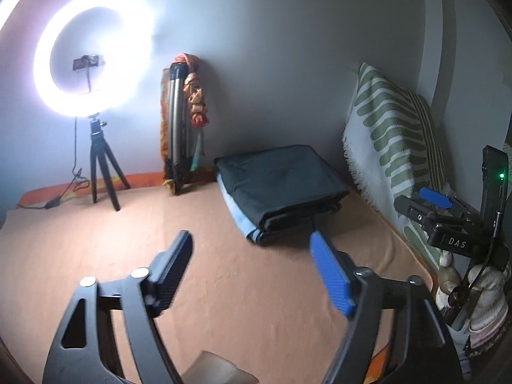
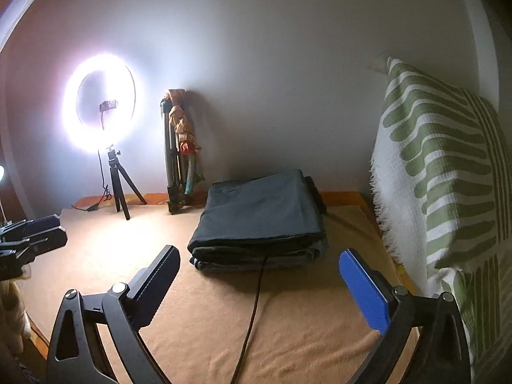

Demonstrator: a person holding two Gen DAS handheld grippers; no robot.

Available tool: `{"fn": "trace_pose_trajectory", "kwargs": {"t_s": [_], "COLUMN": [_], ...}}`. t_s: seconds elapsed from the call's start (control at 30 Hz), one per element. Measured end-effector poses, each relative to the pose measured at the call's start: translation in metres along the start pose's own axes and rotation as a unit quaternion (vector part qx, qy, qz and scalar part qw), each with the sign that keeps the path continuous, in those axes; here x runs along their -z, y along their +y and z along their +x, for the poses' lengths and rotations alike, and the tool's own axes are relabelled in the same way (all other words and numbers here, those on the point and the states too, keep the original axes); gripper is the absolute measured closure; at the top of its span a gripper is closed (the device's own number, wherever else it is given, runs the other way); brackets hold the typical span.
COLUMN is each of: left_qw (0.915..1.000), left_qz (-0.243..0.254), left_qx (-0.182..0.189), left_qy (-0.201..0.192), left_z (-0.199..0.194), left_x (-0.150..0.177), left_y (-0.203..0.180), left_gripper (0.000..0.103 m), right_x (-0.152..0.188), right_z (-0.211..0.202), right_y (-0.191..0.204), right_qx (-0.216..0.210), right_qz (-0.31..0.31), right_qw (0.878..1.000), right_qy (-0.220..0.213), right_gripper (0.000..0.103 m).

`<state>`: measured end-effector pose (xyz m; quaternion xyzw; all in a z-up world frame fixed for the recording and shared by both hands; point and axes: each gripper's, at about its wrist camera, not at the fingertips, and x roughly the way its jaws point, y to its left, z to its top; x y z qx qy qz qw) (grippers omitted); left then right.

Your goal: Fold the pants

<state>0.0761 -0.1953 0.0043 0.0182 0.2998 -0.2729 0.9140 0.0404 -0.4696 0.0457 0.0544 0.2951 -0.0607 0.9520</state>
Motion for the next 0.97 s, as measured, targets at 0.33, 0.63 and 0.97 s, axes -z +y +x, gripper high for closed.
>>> {"fn": "trace_pose_trajectory", "kwargs": {"t_s": [0.33,0.63,0.97], "left_qw": [0.9997,0.9997,0.9993], "left_qz": [0.005,-0.001,0.001], "left_qx": [-0.020,-0.021,-0.032], "left_qy": [-0.017,-0.015,-0.021], "left_z": [-0.024,-0.034,-0.044], "left_x": [0.014,0.024,0.030], "left_y": [-0.005,0.000,0.008], "left_gripper": [0.020,0.020,0.020], "right_x": [0.009,0.016,0.024], "right_z": [-0.012,-0.013,-0.002], "right_y": [0.004,0.011,0.017], "right_qx": [-0.003,-0.011,-0.012], "right_qz": [0.010,0.010,0.008], "right_qw": [1.000,1.000,1.000], "right_qy": [-0.003,0.003,0.018], "right_gripper": [0.000,0.000,0.000]}}
